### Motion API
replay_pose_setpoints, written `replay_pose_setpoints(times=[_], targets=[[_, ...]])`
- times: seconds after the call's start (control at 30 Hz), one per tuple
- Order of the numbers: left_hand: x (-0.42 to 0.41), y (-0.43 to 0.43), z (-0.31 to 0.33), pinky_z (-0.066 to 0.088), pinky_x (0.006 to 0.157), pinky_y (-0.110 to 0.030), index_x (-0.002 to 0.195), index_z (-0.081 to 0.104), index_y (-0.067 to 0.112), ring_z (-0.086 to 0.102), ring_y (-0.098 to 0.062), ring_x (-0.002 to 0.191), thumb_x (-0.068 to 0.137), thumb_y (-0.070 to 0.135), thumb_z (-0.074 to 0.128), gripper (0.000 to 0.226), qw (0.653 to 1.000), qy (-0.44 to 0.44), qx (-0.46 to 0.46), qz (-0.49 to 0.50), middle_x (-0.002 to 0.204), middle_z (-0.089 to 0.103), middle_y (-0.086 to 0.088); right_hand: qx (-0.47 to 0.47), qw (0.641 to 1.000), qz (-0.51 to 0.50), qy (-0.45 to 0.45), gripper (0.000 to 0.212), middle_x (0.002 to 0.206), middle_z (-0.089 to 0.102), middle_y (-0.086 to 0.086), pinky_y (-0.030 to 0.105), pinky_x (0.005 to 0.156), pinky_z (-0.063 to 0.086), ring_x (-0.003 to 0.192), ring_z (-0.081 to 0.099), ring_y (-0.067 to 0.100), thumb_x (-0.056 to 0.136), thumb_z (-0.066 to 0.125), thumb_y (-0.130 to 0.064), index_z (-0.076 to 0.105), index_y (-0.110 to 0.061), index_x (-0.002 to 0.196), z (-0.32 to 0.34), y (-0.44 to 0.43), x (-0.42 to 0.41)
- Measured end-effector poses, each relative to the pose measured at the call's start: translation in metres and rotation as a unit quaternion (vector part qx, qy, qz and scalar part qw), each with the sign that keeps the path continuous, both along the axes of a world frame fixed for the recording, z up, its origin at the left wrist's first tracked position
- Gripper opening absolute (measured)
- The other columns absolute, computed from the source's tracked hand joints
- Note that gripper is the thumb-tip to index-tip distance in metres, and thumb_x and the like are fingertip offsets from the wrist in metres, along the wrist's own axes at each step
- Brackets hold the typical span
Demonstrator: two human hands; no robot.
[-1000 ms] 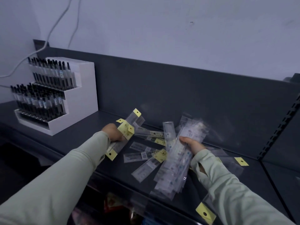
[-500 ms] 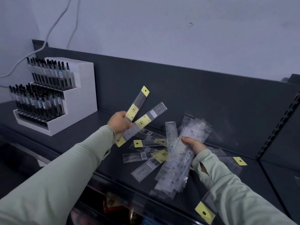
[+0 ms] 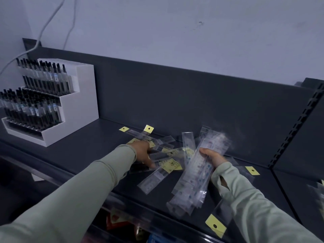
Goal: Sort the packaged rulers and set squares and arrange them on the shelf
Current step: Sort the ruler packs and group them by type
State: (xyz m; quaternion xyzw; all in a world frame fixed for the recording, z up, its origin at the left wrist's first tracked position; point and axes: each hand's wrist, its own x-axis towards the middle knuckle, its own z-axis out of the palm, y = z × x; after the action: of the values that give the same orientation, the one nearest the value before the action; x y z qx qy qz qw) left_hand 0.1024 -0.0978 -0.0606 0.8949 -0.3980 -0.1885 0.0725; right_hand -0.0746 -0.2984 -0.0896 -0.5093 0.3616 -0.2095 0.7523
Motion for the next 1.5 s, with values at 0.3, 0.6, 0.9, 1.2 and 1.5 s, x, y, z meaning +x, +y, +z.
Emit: replay_pose_setpoints(times=[0.3, 0.6, 0.9, 1.2, 1.5], targets=[[0.005, -0.002, 0.008, 0.044, 0.081, -0.028, 0.109, 0.061, 0.017, 0.057, -0.020, 0.096, 0.080, 0.028, 0.075, 0.034, 0.993, 0.042, -0.095, 0.059, 0.110, 0.062, -0.005, -0.004, 0.999, -0.039, 0.001, 0.036, 0.089, 0.067, 0.016, 0.038, 0.071, 0.055, 0.072, 0.065, 0.031, 0.075, 0.073, -0.012, 0.065, 0.000, 0.108, 0.004, -0.008, -0.018], [0.013, 0.001, 0.016, 0.047, 0.066, -0.033, 0.077, 0.053, 0.018, 0.053, -0.020, 0.059, 0.087, 0.024, 0.067, 0.018, 0.932, 0.112, -0.321, 0.126, 0.068, 0.061, -0.006, 0.004, 0.997, -0.082, 0.009, 0.039, 0.094, 0.067, 0.019, 0.040, 0.072, 0.055, 0.074, 0.065, 0.031, 0.072, 0.076, -0.010, 0.064, 0.001, 0.107, 0.010, -0.004, -0.029], [-0.001, 0.008, 0.018, 0.050, 0.066, -0.036, 0.084, 0.048, 0.018, 0.054, -0.019, 0.066, 0.087, 0.037, 0.062, 0.024, 0.914, 0.066, -0.376, 0.137, 0.079, 0.061, -0.003, -0.009, 0.996, -0.088, 0.019, 0.036, 0.087, 0.067, 0.017, 0.047, 0.085, 0.053, 0.072, 0.064, 0.031, 0.071, 0.076, -0.012, 0.064, -0.001, 0.103, 0.015, 0.003, -0.034], [-0.006, 0.015, 0.018, 0.049, 0.067, -0.029, 0.082, 0.069, 0.017, 0.063, -0.016, 0.077, 0.080, 0.050, 0.064, 0.033, 0.997, -0.048, -0.049, 0.030, 0.080, 0.066, 0.002, -0.017, 0.995, -0.093, 0.039, 0.049, 0.098, 0.070, 0.018, 0.049, 0.089, 0.053, 0.080, 0.067, 0.034, 0.063, 0.080, -0.019, 0.067, 0.000, 0.105, 0.016, 0.006, -0.045], [0.007, 0.015, 0.006, 0.049, 0.080, -0.034, 0.111, 0.059, 0.021, 0.058, -0.021, 0.096, 0.088, 0.039, 0.057, 0.029, 0.982, -0.159, -0.057, 0.089, 0.108, 0.061, 0.000, -0.022, 0.995, -0.095, 0.024, 0.073, 0.095, 0.071, 0.019, 0.052, 0.080, 0.056, 0.082, 0.070, 0.036, 0.040, 0.086, -0.024, 0.066, 0.000, 0.105, 0.012, 0.008, -0.038]])
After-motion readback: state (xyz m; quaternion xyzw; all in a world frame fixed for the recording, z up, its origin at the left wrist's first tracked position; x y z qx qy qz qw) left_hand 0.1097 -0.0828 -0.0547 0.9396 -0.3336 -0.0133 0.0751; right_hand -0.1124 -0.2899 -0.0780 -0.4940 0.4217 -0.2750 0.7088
